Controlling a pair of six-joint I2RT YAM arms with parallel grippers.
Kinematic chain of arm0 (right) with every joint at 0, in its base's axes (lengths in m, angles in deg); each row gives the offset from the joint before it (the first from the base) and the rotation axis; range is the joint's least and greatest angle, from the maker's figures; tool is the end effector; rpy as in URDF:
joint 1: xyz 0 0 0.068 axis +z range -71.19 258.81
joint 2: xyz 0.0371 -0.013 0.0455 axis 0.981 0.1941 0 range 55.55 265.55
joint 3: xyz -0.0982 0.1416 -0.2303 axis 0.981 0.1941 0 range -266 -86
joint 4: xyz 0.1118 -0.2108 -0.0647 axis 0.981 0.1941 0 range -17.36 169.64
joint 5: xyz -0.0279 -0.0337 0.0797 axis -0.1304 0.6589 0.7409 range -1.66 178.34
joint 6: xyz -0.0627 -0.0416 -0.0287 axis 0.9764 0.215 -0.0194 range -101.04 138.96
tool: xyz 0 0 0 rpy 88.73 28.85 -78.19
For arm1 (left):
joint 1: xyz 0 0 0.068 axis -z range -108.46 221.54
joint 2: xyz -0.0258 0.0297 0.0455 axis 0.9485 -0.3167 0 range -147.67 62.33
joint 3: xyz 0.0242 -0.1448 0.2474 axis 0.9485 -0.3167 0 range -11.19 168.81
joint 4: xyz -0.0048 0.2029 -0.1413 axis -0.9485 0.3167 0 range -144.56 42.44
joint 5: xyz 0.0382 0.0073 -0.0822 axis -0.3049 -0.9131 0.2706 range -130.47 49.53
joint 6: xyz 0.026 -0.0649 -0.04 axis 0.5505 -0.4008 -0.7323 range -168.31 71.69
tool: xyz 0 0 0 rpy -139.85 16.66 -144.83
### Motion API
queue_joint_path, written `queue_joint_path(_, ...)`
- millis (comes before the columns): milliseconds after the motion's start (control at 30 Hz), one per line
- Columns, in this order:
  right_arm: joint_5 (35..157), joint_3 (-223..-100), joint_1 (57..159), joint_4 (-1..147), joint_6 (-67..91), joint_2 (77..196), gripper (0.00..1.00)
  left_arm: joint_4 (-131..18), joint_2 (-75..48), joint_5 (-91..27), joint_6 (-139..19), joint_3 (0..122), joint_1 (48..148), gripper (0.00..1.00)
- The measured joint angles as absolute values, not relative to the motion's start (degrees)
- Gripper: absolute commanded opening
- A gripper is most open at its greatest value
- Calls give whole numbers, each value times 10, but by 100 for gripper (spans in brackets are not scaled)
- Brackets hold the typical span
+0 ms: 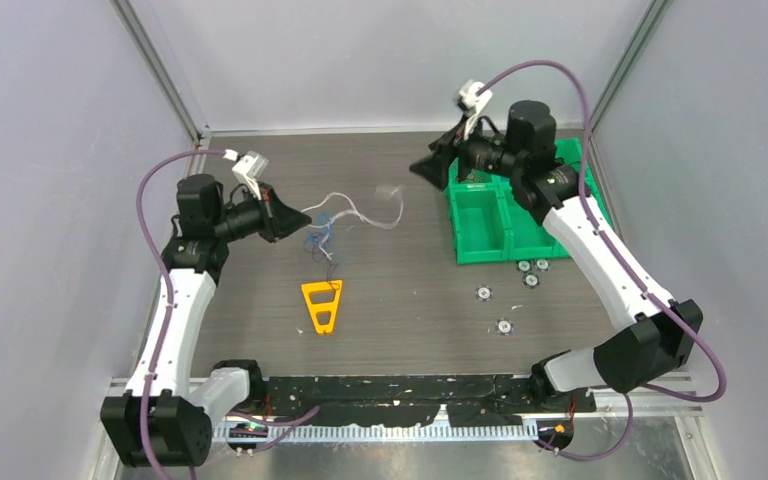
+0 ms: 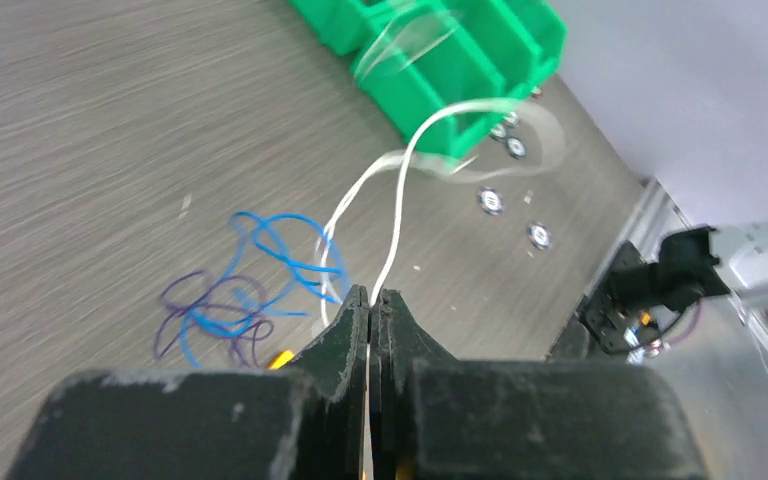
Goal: Untangle the cables
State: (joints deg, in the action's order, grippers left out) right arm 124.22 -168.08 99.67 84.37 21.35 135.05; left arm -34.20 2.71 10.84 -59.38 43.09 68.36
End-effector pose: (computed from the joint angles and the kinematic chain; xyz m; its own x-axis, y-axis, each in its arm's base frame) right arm 0.2889 0.1536 0.4376 -0.1139 -0.0795 -0.9903 -0.8347 0.5483 0.0519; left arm 0.2217 -0.0422 0.3420 -0.5531 -0.1509 -0.8193 0.5722 0.6460 -0.5052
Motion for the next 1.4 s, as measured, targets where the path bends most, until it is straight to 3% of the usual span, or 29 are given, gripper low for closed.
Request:
queue_joint_path(33,1249,-1680,1003,856,214,1354,93,-347,31,110,-599,433,699,0)
queue_joint_path(133,1269,-1676,1037,891,232,1362,99,-362,35,113,-612,451,744,0)
queue_joint_path(500,1259,-1694,1181,916,294,1397,99,-389,19,136,-632,478,797,0)
queue_joint_path(567,1228,-1694,1202,916,309,1413,94,-398,19,146,-645,478,797,0)
queue_joint_path(633,1188,-1694,1217,915,322,1432,87,-412,19,158,-660,478,797,0)
queue_joint_path(667,1162,-1694,1223,914,326,1443,67,-418,20,165,-665,478,797,0)
queue_joint_path(700,1141,-1693,1226,911,330,1451,54,-424,21,172,-675,478,797,0)
queue_joint_path(767,1105,-1693,1226,904,337,1463,12,-433,25,186,-687,478,797,0)
queue_joint_path(900,1063,-1696,1225,888,327,1464,6,-432,51,182,-686,477,793,0)
queue_joint_path(933,1065,-1698,1225,880,319,1462,6,-432,63,166,-678,472,791,4)
queue_joint_path(1000,1072,-1699,1225,857,302,1450,5,-437,91,125,-668,452,786,30)
queue_joint_path(1167,1085,-1720,1236,822,252,1405,5,-480,130,23,-657,392,790,83)
queue_joint_path(1267,1082,-1742,1240,802,228,1396,5,-516,115,-18,-660,387,809,99)
queue_joint_path(1400,1067,-1755,1241,796,201,1397,5,-564,112,-59,-673,379,841,100)
